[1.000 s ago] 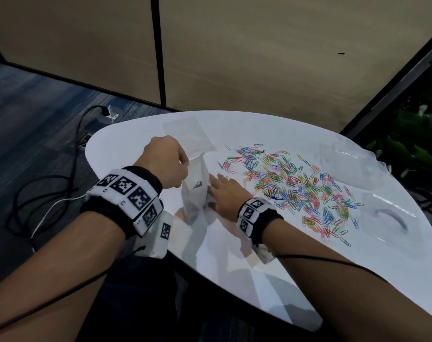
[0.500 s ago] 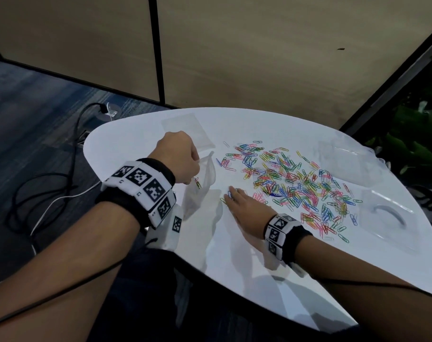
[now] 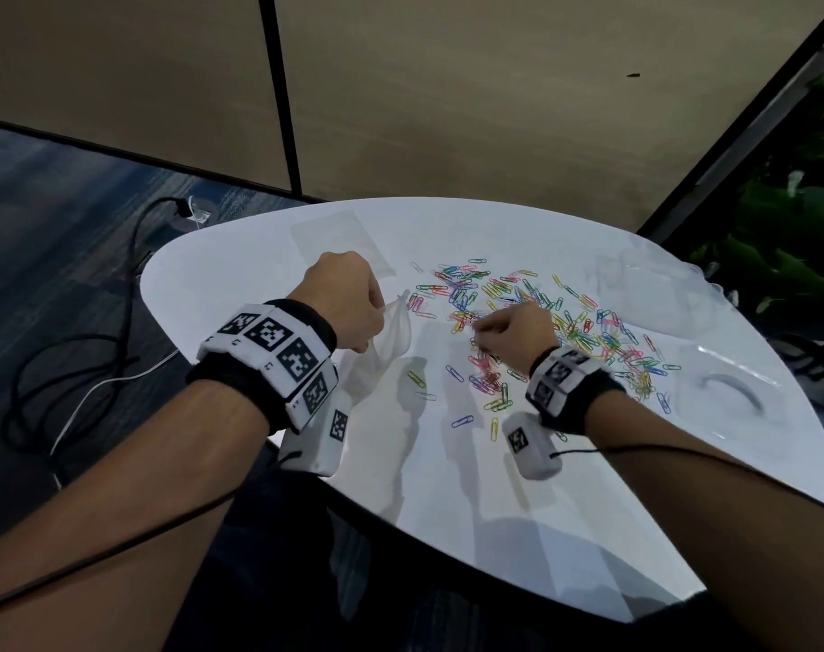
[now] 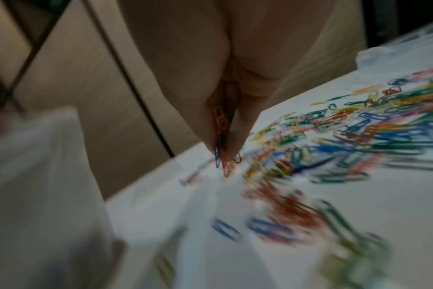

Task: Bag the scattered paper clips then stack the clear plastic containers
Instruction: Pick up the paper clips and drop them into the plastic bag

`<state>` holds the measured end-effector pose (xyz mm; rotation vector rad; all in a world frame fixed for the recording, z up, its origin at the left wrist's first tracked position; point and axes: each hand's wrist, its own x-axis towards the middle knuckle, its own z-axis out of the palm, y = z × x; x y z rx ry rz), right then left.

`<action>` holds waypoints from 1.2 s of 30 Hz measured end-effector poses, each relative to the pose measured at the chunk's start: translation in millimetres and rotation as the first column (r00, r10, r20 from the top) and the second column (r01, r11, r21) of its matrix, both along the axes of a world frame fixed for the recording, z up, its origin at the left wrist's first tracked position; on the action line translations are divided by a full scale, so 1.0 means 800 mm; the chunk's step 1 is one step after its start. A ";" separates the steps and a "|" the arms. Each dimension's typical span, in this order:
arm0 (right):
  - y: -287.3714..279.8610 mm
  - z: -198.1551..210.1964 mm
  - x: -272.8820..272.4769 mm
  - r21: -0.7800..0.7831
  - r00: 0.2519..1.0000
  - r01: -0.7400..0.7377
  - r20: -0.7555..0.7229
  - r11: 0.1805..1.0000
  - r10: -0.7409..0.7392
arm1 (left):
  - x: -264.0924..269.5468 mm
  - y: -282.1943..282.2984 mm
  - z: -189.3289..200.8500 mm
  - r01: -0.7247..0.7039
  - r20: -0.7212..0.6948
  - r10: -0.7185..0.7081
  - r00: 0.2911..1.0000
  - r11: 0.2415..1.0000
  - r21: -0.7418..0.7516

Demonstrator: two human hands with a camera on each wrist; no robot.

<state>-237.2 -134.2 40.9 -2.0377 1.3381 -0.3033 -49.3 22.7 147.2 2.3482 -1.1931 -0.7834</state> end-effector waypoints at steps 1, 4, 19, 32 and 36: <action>-0.001 0.017 0.003 0.143 0.983 0.085 0.149 0.986 -0.106 | -0.001 -0.001 0.000 0.005 -0.001 -0.005 1.000 1.000 0.003; 0.021 0.075 0.023 0.549 0.768 0.040 0.517 0.835 -0.377 | -0.004 -0.003 0.001 0.012 0.000 -0.012 1.000 1.000 0.014; 0.122 0.065 0.077 0.206 0.917 -0.093 0.398 0.974 0.003 | -0.005 0.008 0.004 -0.028 -0.055 0.025 0.998 0.998 -0.055; 0.116 0.071 0.075 -0.122 0.934 -0.322 0.120 0.939 0.336 | -0.004 0.005 -0.001 -0.019 -0.034 0.017 0.999 0.997 -0.074; 0.113 0.073 0.073 -0.115 0.906 -0.409 0.069 0.905 0.418 | -0.004 0.005 -0.002 -0.011 -0.037 0.008 0.999 0.998 -0.063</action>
